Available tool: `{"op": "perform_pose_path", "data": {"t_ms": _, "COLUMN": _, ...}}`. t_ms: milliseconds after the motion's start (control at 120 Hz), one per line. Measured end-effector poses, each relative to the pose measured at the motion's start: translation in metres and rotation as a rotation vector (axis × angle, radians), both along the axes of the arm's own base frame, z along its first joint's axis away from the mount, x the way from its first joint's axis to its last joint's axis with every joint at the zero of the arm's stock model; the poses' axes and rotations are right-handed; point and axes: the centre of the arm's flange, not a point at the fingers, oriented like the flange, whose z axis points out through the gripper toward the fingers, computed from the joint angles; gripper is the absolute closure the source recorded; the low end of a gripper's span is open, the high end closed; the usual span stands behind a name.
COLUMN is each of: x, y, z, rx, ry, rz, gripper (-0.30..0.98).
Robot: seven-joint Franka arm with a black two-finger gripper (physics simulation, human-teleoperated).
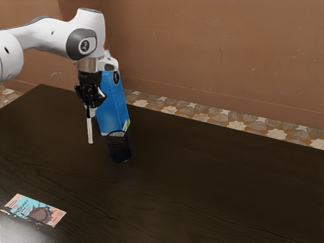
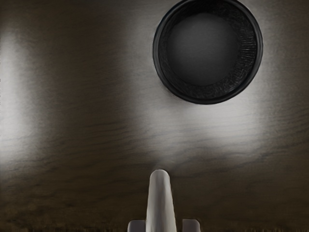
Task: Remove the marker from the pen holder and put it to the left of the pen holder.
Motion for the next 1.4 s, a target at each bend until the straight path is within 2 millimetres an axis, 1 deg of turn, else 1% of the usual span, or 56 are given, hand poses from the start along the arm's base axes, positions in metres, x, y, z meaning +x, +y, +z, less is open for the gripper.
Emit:
{"op": "perform_pose_path", "data": {"t_ms": 375, "x": -0.009, "y": 0.063, "z": -0.055, "rx": -0.001, "ry": 0.136, "rz": 0.107, "gripper": 0.79}}
{"op": "perform_pose_path", "data": {"t_ms": 500, "x": -0.016, "y": 0.084, "z": -0.067, "rx": -0.007, "ry": 0.176, "rz": 0.143, "gripper": 0.79}}
{"op": "perform_pose_path", "data": {"t_ms": 608, "x": -0.021, "y": 0.099, "z": -0.081, "rx": -0.017, "ry": 0.212, "rz": 0.167, "gripper": 0.77}}
{"op": "perform_pose_path", "data": {"t_ms": 675, "x": -0.022, "y": 0.104, "z": -0.091, "rx": -0.027, "ry": 0.234, "rz": 0.178, "gripper": 0.64}}
{"op": "perform_pose_path", "data": {"t_ms": 808, "x": -0.024, "y": 0.108, "z": -0.1, "rx": -0.04, "ry": 0.256, "rz": 0.187, "gripper": 0.36}}
{"op": "perform_pose_path", "data": {"t_ms": 908, "x": -0.028, "y": 0.118, "z": -0.1, "rx": -0.047, "ry": 0.258, "rz": 0.204, "gripper": 0.22}}
{"op": "perform_pose_path", "data": {"t_ms": 975, "x": -0.028, "y": 0.118, "z": -0.093, "rx": -0.051, "ry": 0.245, "rz": 0.198, "gripper": 0.16}}
{"op": "perform_pose_path", "data": {"t_ms": 1025, "x": -0.025, "y": 0.108, "z": -0.079, "rx": -0.058, "ry": 0.215, "rz": 0.167, "gripper": 0.13}}
{"op": "perform_pose_path", "data": {"t_ms": 1075, "x": -0.02, "y": 0.089, "z": -0.063, "rx": -0.068, "ry": 0.18, "rz": 0.117, "gripper": 0.1}}
{"op": "perform_pose_path", "data": {"t_ms": 1142, "x": -0.013, "y": 0.049, "z": -0.036, "rx": -0.083, "ry": 0.13, "rz": 0.025, "gripper": 0.07}}
{"op": "perform_pose_path", "data": {"t_ms": 1208, "x": -0.009, "y": 0.005, "z": -0.005, "rx": -0.093, "ry": 0.075, "rz": -0.07, "gripper": 0.05}}
{"op": "perform_pose_path", "data": {"t_ms": 1258, "x": -0.013, "y": -0.026, "z": 0.028, "rx": -0.089, "ry": 0.022, "rz": -0.135, "gripper": 0.04}}
{"op": "perform_pose_path", "data": {"t_ms": 1325, "x": -0.022, "y": -0.065, "z": 0.071, "rx": -0.075, "ry": -0.048, "rz": -0.214, "gripper": 0.03}}
{"op": "perform_pose_path", "data": {"t_ms": 1358, "x": -0.025, "y": -0.08, "z": 0.088, "rx": -0.071, "ry": -0.078, "rz": -0.244, "gripper": 0.03}}
{"op": "perform_pose_path", "data": {"t_ms": 1400, "x": -0.026, "y": -0.09, "z": 0.099, "rx": -0.07, "ry": -0.098, "rz": -0.269, "gripper": 0.02}}
